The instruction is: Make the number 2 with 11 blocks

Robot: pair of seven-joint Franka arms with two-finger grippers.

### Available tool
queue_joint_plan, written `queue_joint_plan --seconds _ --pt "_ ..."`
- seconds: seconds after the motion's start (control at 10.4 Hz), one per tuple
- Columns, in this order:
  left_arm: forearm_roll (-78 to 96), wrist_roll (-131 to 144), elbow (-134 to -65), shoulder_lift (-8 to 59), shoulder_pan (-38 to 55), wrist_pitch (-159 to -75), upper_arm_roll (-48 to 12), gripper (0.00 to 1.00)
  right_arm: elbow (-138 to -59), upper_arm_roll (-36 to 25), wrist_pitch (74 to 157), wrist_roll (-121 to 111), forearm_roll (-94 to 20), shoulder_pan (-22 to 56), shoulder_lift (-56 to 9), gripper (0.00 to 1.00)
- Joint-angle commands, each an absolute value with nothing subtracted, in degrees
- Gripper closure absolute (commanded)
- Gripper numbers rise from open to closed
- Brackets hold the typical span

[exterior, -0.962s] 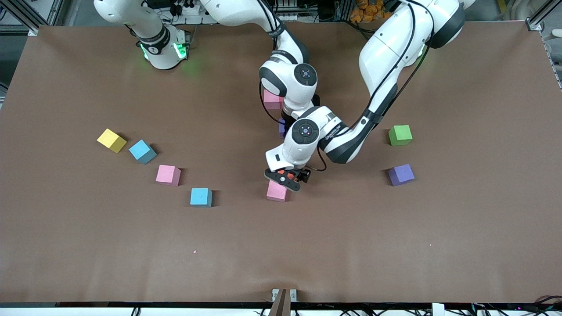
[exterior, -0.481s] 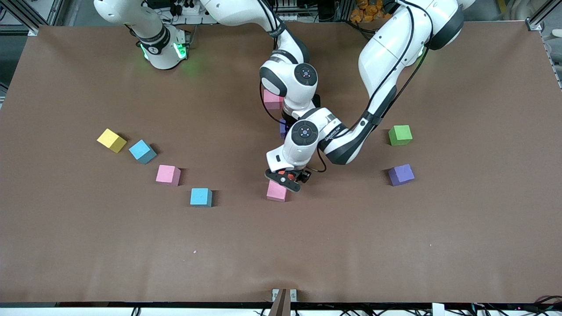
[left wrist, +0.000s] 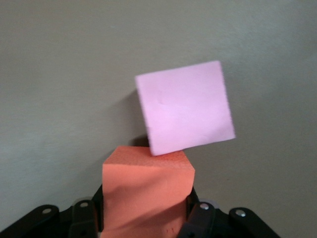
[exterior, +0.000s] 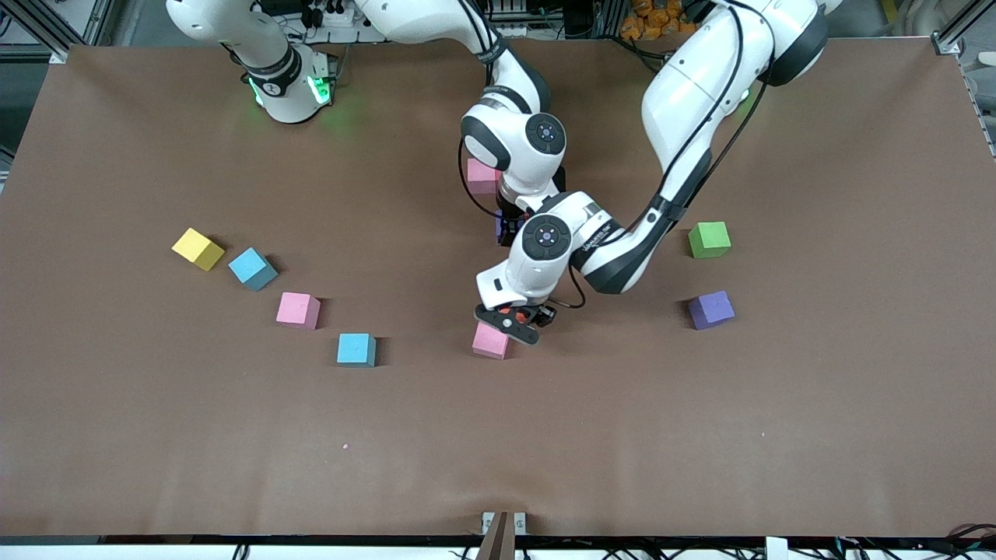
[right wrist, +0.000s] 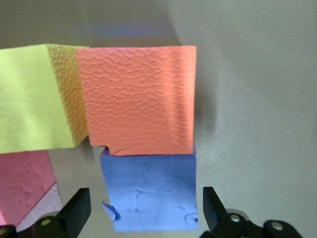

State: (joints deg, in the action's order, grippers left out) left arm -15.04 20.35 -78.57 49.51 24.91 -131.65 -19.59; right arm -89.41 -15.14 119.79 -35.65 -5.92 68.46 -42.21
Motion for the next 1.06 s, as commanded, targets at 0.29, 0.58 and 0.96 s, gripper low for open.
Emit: queue_joint_plan --seconds 0.29,0.58,0.96 --pt "-14.2 20.5 -80.0 40.2 21.2 -120.0 -20.0 0.99 -89.6 -15.2 117.2 -37.9 -6.7 67.3 -39.6 0.00" --pt "-14.2 19.8 -83.4 34.9 18.4 -117.4 -20.0 0.98 -89.6 -15.2 116.6 -39.2 -6.7 63.9 -37.6 0.00" --pt "-13.4 19.9 -88.4 29.5 17.1 -115.0 -20.1 0.99 -89.6 -15.2 113.9 -40.0 -6.6 56.3 -35.1 0.00"
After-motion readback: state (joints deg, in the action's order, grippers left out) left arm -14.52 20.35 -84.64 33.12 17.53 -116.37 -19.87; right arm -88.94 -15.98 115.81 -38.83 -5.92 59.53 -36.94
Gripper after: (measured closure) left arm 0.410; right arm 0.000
